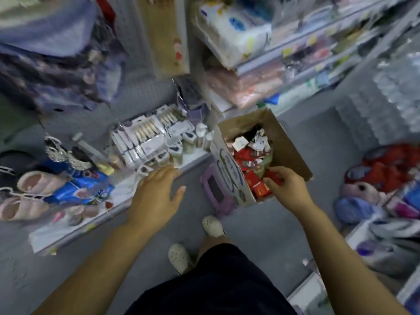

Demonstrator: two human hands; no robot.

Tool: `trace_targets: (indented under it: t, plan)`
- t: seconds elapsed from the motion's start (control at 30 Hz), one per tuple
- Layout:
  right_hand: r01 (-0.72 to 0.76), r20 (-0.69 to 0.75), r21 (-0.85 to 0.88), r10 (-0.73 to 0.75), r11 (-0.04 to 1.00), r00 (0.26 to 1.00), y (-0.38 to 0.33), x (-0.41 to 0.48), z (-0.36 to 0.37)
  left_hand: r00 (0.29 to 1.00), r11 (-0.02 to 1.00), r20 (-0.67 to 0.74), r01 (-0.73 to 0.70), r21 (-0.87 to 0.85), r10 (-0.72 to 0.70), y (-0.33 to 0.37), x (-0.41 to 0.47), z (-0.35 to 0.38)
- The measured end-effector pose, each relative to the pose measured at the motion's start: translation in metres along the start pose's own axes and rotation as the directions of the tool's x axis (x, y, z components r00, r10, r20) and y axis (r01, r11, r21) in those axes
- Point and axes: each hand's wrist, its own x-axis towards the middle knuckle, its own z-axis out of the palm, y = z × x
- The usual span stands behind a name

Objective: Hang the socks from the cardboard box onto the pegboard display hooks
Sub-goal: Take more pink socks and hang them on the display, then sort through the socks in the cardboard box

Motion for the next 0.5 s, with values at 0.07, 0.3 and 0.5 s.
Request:
trace_targets:
  t: [0.07,0.3,0.5]
  plan:
    - [-0.044,0.033,0.016,0.044,0.999,0.999,0.024,0.017,0.003,0.997,0.999,0.077,-0.001,0.039,-0.002,0.009,0.007,0.024]
    - [-0.196,0.195,0.045,0.184,0.98,0.963,0.089,0.097,0.023,0.945,0.995,0.323,0.007,0.098,-0.039,0.059,0.067,0.1]
    - [-0.231,0.373,-0.019,0.221,0.973,0.901,0.127,0.161,0.062,0.891,0.989,0.429,0.118,0.093,-0.146,0.093,0.122,0.153]
